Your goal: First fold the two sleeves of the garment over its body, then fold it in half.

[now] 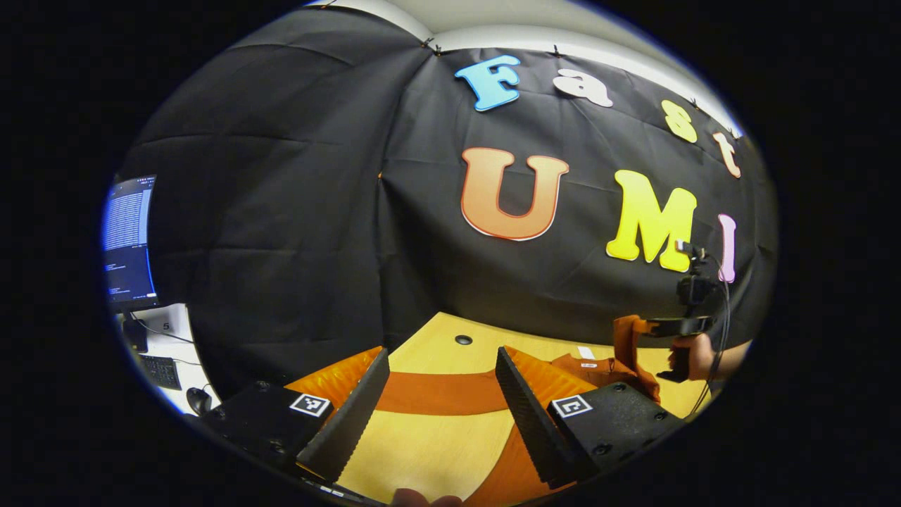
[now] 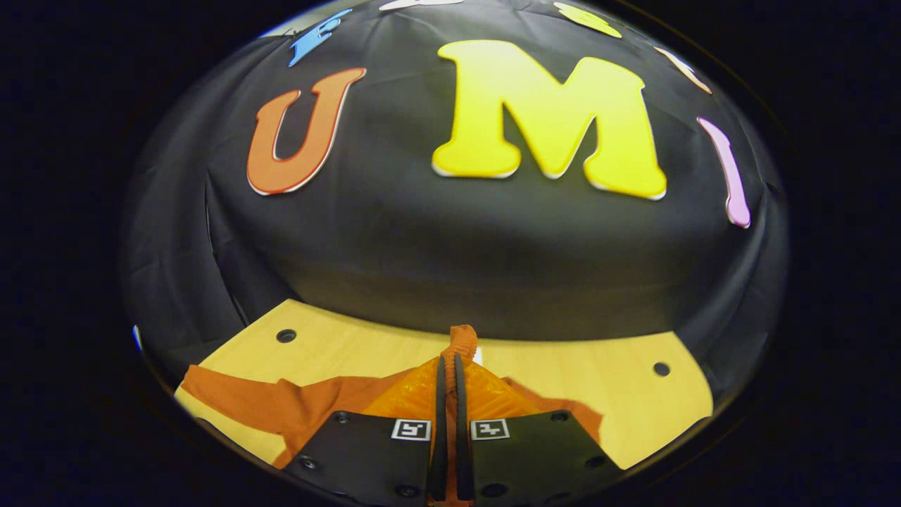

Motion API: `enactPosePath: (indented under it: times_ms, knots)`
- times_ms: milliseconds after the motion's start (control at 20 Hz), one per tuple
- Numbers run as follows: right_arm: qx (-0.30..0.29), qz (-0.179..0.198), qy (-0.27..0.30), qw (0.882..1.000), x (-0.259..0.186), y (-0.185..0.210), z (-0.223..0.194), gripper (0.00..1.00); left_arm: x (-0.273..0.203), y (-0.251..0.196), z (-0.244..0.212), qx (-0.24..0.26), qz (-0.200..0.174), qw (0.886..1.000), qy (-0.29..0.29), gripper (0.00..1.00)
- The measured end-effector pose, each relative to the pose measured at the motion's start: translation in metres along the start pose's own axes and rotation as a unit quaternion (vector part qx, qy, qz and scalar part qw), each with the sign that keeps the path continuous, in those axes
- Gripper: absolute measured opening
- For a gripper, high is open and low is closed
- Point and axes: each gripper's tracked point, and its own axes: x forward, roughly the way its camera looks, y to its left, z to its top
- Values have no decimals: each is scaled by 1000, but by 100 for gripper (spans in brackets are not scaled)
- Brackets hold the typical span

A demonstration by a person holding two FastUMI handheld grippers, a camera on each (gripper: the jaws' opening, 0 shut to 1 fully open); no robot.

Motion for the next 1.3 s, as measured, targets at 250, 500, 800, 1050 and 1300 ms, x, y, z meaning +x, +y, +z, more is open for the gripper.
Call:
enactPosePath:
  times_ms: [250,500,800,1050,1300]
  knots:
    - [-37,27,68,997,29,70,-83,6,-6,31,0,9,23,1000,9,98]
    - [-36,80,102,991,38,110,-121,16,-2,37,-13,-2,29,999,24,98]
    - [-15,132,111,985,10,130,-120,75,9,35,-16,-4,21,999,24,98]
    - [-32,141,104,984,-26,115,-114,86,25,31,-17,-7,18,1000,18,98]
    - [-61,156,60,984,-74,95,-75,92,49,44,-28,-14,28,999,16,98]
